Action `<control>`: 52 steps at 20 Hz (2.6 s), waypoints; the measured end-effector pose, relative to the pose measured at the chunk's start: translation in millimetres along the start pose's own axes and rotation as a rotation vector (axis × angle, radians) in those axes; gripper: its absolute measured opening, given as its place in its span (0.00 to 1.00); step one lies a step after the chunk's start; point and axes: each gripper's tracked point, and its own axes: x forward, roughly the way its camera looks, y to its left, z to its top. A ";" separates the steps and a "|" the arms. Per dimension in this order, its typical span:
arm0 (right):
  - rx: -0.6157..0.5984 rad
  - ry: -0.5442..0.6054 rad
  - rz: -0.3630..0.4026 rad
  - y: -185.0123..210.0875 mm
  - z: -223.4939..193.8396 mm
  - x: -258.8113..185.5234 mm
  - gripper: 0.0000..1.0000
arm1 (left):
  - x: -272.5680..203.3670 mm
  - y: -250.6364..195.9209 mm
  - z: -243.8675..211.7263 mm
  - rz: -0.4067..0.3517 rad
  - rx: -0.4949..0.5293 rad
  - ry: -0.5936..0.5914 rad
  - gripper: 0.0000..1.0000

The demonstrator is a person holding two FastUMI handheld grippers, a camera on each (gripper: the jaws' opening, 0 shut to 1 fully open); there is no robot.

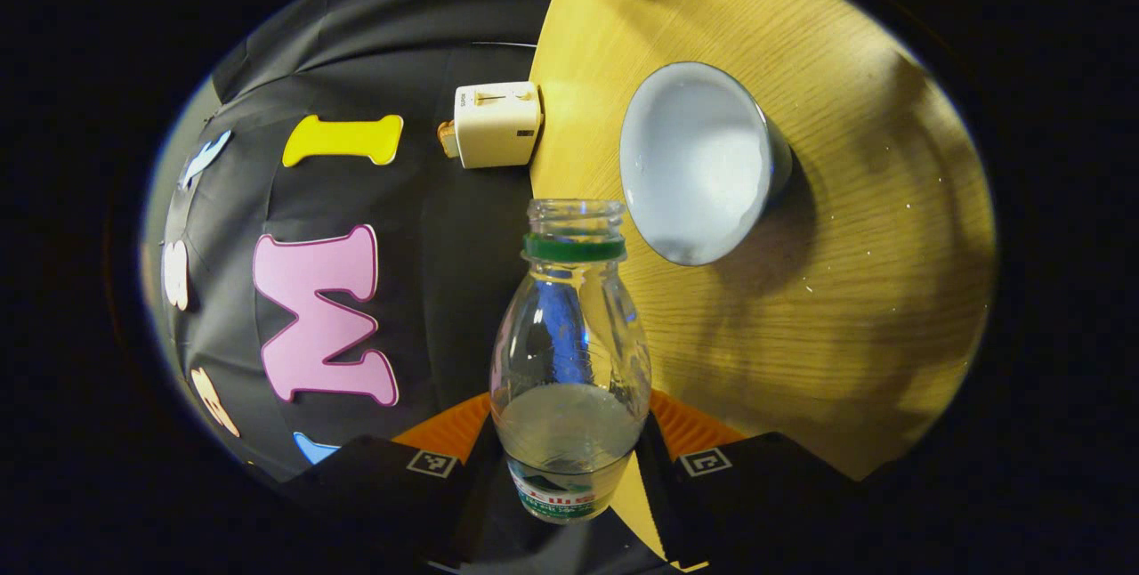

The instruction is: Open the teacup lid with one hand, grasp the water bottle and pour water into the teacup with the other hand; after pouring, place the water bottle on the coaster and then close the teacup lid.

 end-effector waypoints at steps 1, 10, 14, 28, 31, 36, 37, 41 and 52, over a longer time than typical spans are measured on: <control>0.001 0.000 0.001 -0.2 -0.7 -0.6 0.26 | 3.2 0.2 1.6 -0.007 0.020 -0.001 0.75; -0.003 -0.001 0.019 6.2 0.6 -4.0 0.26 | 5.1 2.4 3.1 -0.003 0.107 -0.026 0.75; -0.002 0.004 0.030 10.9 -1.1 -3.7 0.26 | 9.8 6.1 5.7 0.006 0.144 -0.034 0.75; 0.057 -0.013 0.086 37.2 -0.3 -1.3 0.22 | 12.4 10.0 10.8 -0.012 0.305 -0.081 0.75; 0.051 -0.016 0.084 39.0 1.8 -3.6 0.26 | 11.7 14.1 10.9 -0.006 0.326 -0.082 0.76; 0.052 0.001 0.104 43.4 0.7 -8.8 0.26 | 10.9 15.6 14.9 0.007 0.378 -0.105 0.76; 0.049 0.003 0.106 44.3 -0.1 -9.7 0.26 | 10.9 16.4 15.5 0.014 0.390 -0.107 0.76; 0.066 0.015 0.132 59.2 -5.6 -11.0 0.26 | 10.0 17.7 16.8 0.016 0.451 -0.111 0.76; 0.067 -0.017 0.135 58.3 0.2 -26.8 0.26 | 2.0 27.0 27.4 0.015 0.600 -0.142 0.76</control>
